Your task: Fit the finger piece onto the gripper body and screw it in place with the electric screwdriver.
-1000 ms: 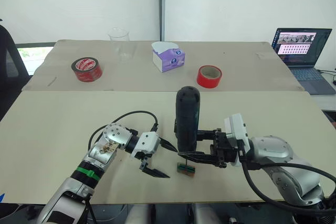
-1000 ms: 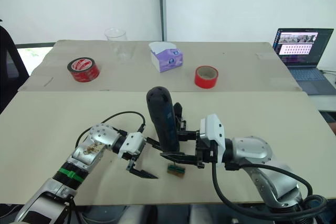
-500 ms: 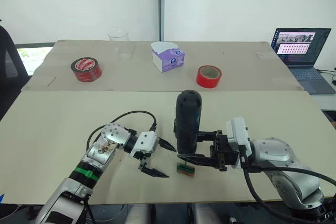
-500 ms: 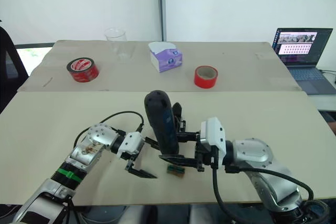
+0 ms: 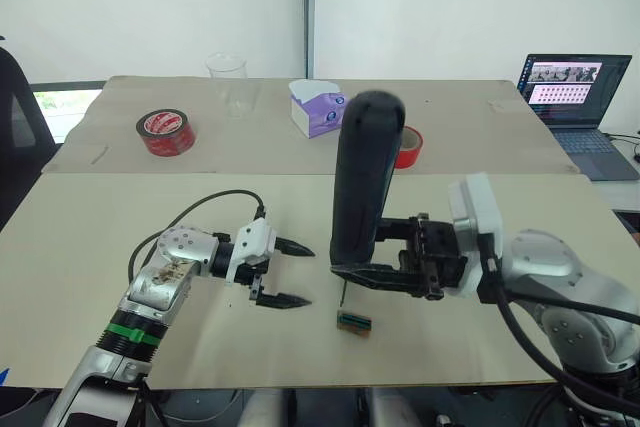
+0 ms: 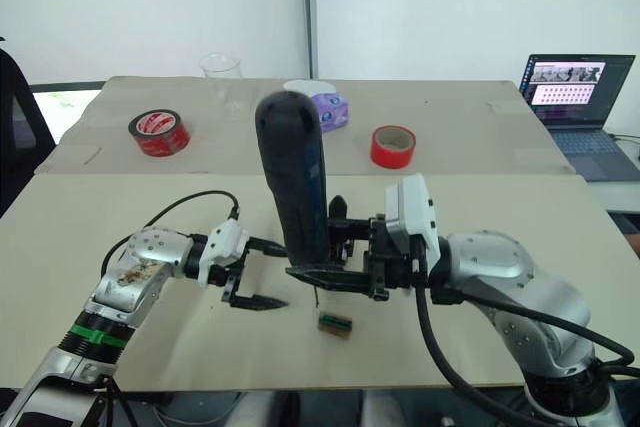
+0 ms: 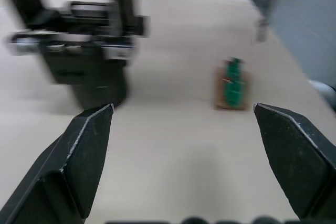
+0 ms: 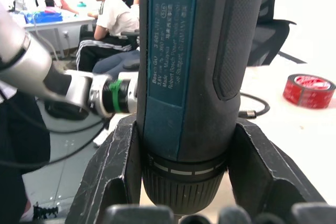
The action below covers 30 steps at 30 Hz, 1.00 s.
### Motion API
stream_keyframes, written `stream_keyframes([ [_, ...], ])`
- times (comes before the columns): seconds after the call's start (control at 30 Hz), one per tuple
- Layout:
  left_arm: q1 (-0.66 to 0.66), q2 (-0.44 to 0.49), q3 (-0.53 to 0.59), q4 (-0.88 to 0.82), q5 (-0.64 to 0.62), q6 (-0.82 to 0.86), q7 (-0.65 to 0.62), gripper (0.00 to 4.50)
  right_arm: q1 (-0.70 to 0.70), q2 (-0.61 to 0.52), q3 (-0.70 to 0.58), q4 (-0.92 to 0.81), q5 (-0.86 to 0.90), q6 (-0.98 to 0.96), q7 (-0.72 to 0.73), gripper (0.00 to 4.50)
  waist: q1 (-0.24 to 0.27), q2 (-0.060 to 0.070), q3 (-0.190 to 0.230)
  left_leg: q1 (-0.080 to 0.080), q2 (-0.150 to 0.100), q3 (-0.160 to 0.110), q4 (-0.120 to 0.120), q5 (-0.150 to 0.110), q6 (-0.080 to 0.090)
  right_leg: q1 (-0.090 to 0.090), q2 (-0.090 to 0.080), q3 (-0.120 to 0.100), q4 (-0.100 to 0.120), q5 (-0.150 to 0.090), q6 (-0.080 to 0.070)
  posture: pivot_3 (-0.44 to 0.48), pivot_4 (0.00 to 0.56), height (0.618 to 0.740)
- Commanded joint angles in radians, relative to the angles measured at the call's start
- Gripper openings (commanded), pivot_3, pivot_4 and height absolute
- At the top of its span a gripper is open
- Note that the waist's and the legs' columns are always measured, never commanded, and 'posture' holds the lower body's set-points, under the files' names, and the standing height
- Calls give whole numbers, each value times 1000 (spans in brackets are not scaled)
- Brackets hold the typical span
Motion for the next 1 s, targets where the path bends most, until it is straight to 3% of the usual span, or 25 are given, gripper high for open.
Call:
stream_keyframes([
  [0.03,-18,-49,0,-15,24,24,104,4500,-41,-11,-45,-4,58,13,-21,1887,0,0,0,0,0,0,0,0,0,0,0,0,0,0,0,0,150,740],
  [0.2,-18,-121,-7,-29,43,127,242,4500,-57,-21,-43,11,63,23,-24,1887,-1,0,0,0,0,0,0,0,0,0,0,0,0,0,0,0,150,740],
  [0.53,8,-288,-89,9,176,119,481,4500,-6,-20,-21,18,-6,-7,-12,1887,2,0,0,-1,-1,0,0,0,0,0,-1,0,0,0,0,0,150,740],
  [0.67,22,-312,-120,33,199,74,486,4500,-3,-15,-19,19,-21,-6,-16,1887,-3,0,0,-1,-1,0,0,0,0,0,0,1,0,0,0,0,150,740],
  [0.77,15,-291,-137,85,227,-9,466,3623,0,-23,-19,18,-36,-8,-6,1887,-2,0,0,0,0,0,-1,0,0,-1,0,0,0,0,0,0,150,740],
  [0.87,-20,-266,-131,163,225,-87,409,2317,-2,-28,-28,21,-39,-4,1,1887,-1,0,0,0,-1,0,-1,0,0,0,0,0,0,0,0,0,150,740],
  [0.9,-37,-259,-127,192,211,-113,370,2331,-3,-30,-30,22,-38,-3,4,1887,-1,0,0,0,-1,0,-1,0,0,0,0,0,0,0,0,0,150,740],
  [1.0,-152,-229,-137,414,167,-324,97,2332,-1,-45,-42,18,-19,6,19,1887,-1,0,0,0,-1,1,0,0,0,0,0,0,0,0,0,0,150,740],
])
